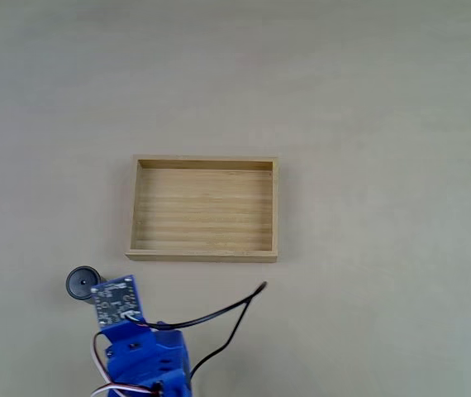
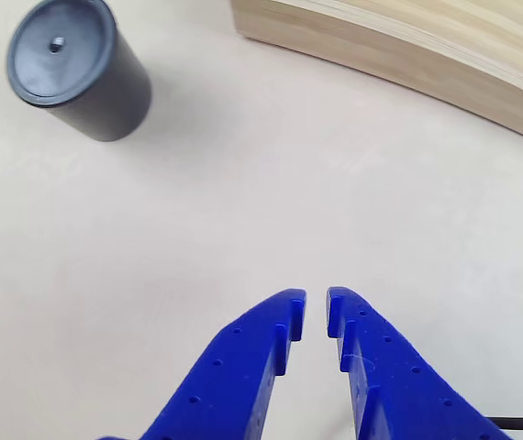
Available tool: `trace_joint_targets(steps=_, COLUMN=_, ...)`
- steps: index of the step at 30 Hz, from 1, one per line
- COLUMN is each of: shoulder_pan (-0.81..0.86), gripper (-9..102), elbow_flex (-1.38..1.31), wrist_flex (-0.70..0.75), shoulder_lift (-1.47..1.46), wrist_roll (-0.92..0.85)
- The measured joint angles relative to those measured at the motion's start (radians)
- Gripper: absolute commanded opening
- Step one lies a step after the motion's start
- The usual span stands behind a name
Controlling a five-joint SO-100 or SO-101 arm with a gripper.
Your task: Place the black cylinder in the wooden box then return to rest.
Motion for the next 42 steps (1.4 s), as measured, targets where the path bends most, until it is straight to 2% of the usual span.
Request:
trace_joint_targets(steps=4, shoulder_pan=-0.061, gripper=23, elbow_flex=-0.072, wrist_flex=0.021, shoulder_lift=0.074, wrist_roll=-0.038)
trace_joint_targets(steps=11, shoulder_pan=-0.089, gripper=30, elbow_flex=-0.161, wrist_flex=0.014, shoulder_lift=0.232, wrist_roll=-0.051)
trace_joint_targets(steps=29, shoulder_pan=-0.089, gripper=33, elbow_flex=-0.262, wrist_flex=-0.201, shoulder_lift=0.503, wrist_roll=0.072)
trace_joint_targets(steps=42, shoulder_pan=-0.089, gripper=33, elbow_flex=-0.324, wrist_flex=-0.256, shoulder_lift=0.624, wrist_roll=0.104)
